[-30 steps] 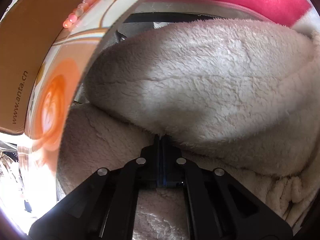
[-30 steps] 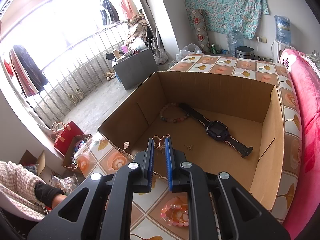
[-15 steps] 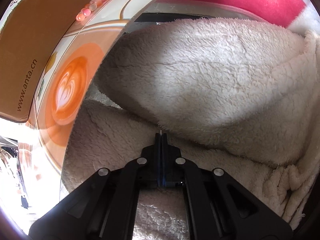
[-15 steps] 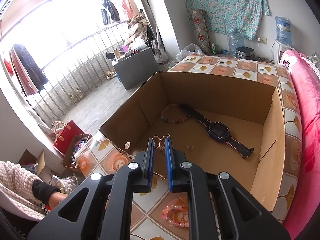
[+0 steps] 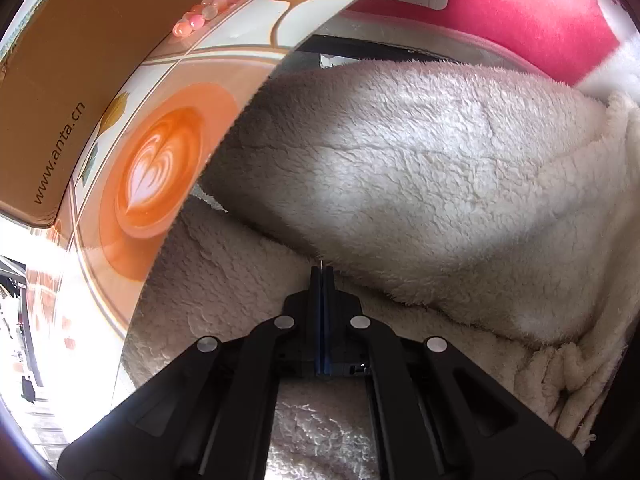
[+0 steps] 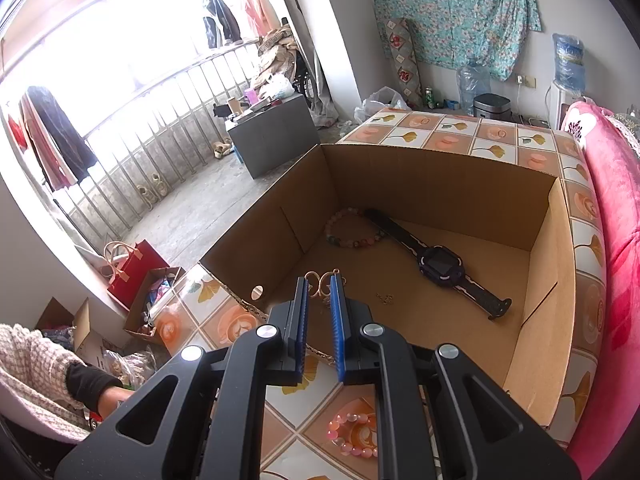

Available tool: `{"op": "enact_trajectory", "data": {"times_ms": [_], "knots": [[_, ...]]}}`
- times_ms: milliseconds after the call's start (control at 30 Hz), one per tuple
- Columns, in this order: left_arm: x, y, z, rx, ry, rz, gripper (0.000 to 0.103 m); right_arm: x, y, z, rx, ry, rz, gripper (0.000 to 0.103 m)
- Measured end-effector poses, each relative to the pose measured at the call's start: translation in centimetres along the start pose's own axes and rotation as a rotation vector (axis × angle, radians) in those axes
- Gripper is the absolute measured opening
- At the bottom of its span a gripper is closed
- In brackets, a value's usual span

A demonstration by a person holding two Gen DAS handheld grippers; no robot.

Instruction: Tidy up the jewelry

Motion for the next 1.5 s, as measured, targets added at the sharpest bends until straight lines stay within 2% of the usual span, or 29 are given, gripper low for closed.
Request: {"op": "enact_trajectory", "data": {"times_ms": [533, 900, 1000, 1300, 1500], "knots": [[0.4, 4.2, -6.4, 0.114, -0.039, -0.189, 0.000, 0.0, 0.0, -0.2, -0.002, -0.009, 0.003, 0.011], [2.0, 6.7, -10.6, 0.089, -0.033, -0.226, 0.000, -0.2, 0.8, -2.0, 0.005, -0.037, -0.007, 0.011], [1.9, 6.5, -10.4, 0.081, -0.027, -0.237, 0.000, -0.2, 1.0, -2.3, 0.005, -0.042, -0.009, 0.011], [0.6, 5.2, -8.7, 0.038, -0.002, -0.146, 0.000, -0.1, 0.6, -2.6, 0.014, -0.040, -0.005, 0.011], [0.4, 5.0, -7.4, 0.050, 0.031, -0.114, 0.000, 0.3, 0.1, -2.7, 0.022, -0.035, 0.011, 0.011]]}}
Point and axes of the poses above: each gripper's, at about its wrist camera, not at the fingertips, and z roughly the way its jaws point, y to its left, x to its underside, the point moved 7 cm from there along z, roughly the way its jaws point, and after that the axes turned 6 degrees about -z, right-handed, at the moved point
